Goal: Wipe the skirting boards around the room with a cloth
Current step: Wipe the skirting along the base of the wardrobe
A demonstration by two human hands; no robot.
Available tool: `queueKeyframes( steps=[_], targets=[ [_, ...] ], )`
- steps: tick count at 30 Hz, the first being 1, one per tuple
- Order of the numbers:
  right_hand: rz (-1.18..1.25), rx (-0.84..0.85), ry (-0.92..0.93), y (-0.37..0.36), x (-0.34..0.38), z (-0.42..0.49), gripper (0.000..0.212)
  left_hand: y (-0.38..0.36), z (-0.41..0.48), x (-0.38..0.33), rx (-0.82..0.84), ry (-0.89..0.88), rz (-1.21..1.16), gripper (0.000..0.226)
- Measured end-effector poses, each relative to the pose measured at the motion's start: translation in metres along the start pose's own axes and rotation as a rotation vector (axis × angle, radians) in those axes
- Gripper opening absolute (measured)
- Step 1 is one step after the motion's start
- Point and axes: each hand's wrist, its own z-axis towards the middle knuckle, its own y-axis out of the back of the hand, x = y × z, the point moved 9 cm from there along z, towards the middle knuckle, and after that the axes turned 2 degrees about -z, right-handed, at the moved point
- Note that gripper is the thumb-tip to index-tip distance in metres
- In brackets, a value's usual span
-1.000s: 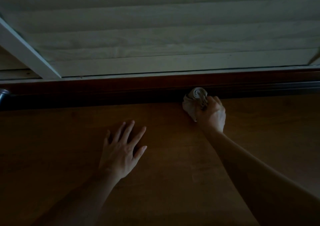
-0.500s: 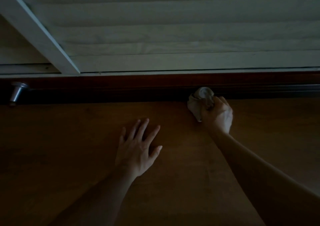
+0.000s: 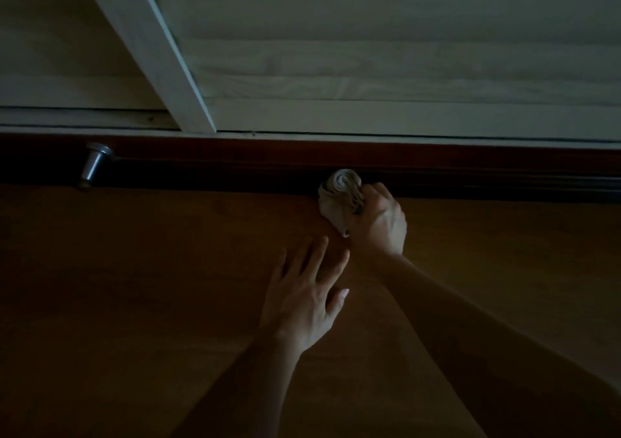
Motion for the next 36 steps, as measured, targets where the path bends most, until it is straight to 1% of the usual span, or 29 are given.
queueKeyframes(
  steps=[2, 4, 6, 8, 10, 13, 15, 16, 17, 19, 20, 22, 24, 25, 26, 29, 30, 31, 32, 33, 35, 36],
  targets=[
    [0.016, -0.03, -0.028, 0.003, 0.0, -0.001, 0.056, 0.001, 0.0, 0.001, -0.005, 0.008, -0.013, 0.062],
    [0.051, -0.095, -0.102, 0.008, -0.001, -0.005, 0.076, 0.002, -0.001, 0.001, -0.006, 0.012, -0.022, 0.061],
    [0.082, -0.114, -0.136, 0.005, 0.003, -0.009, 0.08, 0.005, 0.0, 0.001, -0.009, 0.016, -0.03, 0.058],
    [0.084, -0.083, -0.112, -0.002, 0.01, -0.009, 0.08, 0.009, 0.001, 0.002, -0.008, 0.02, -0.041, 0.055],
    [0.045, -0.058, -0.108, -0.001, 0.007, -0.006, 0.081, 0.014, 0.004, 0.003, 0.004, 0.024, -0.052, 0.056],
    [0.003, -0.104, -0.162, 0.021, -0.022, -0.006, 0.08, 0.022, 0.014, -0.001, 0.014, 0.036, -0.023, 0.063],
    [-0.007, -0.148, -0.202, 0.042, -0.051, -0.007, 0.077, 0.024, 0.023, -0.012, 0.027, 0.01, -0.01, 0.064],
    [-0.018, -0.155, -0.221, 0.053, -0.068, -0.007, 0.071, 0.024, 0.028, -0.022, 0.03, -0.031, 0.006, 0.065],
    [-0.042, -0.156, -0.24, 0.062, -0.085, -0.005, 0.06, 0.024, 0.034, -0.034, 0.033, -0.079, 0.021, 0.065],
    [-0.1, -0.146, -0.297, 0.081, -0.12, -0.002, 0.033, 0.024, 0.045, -0.057, 0.039, -0.146, 0.019, 0.065],
    [-0.113, -0.144, -0.329, 0.09, -0.133, -0.001, 0.026, 0.023, 0.049, -0.067, 0.038, -0.159, 0.009, 0.065],
    [-0.098, -0.142, -0.373, 0.106, -0.151, 0.0, 0.022, 0.022, 0.055, -0.088, 0.033, -0.161, -0.018, 0.064],
    [-0.095, -0.135, -0.364, 0.114, -0.156, 0.002, 0.023, 0.017, 0.06, -0.105, 0.037, -0.156, -0.059, 0.065],
    [-0.086, -0.128, -0.334, 0.115, -0.154, 0.003, 0.027, 0.014, 0.062, -0.113, 0.038, -0.155, -0.077, 0.065],
    [-0.065, -0.114, -0.296, 0.114, -0.15, 0.003, 0.035, 0.012, 0.064, -0.121, 0.037, -0.155, -0.086, 0.065],
    [0.018, -0.073, -0.223, 0.112, -0.137, 0.006, 0.071, 0.009, 0.071, -0.138, 0.021, -0.136, -0.08, 0.068],
    [0.03, -0.08, -0.231, 0.114, -0.142, 0.007, 0.077, 0.007, 0.073, -0.142, 0.021, -0.118, -0.074, 0.069],
    [0.037, -0.098, -0.248, 0.118, -0.151, 0.007, 0.079, 0.005, 0.074, -0.144, 0.022, -0.1, -0.062, 0.07],
    [0.037, -0.119, -0.27, 0.123, -0.163, 0.007, 0.077, 0.003, 0.074, -0.147, 0.02, -0.087, -0.048, 0.07],
    [0.033, -0.138, -0.294, 0.127, -0.175, 0.006, 0.07, 0.001, 0.074, -0.148, 0.017, -0.08, -0.032, 0.071],
    [0.011, -0.159, -0.328, 0.13, -0.19, 0.004, 0.049, -0.002, 0.072, -0.15, 0.009, -0.076, -0.003, 0.071],
    [0.003, -0.16, -0.318, 0.128, -0.191, 0.004, 0.046, -0.002, 0.072, -0.151, 0.002, -0.074, 0.008, 0.071]
  ],
)
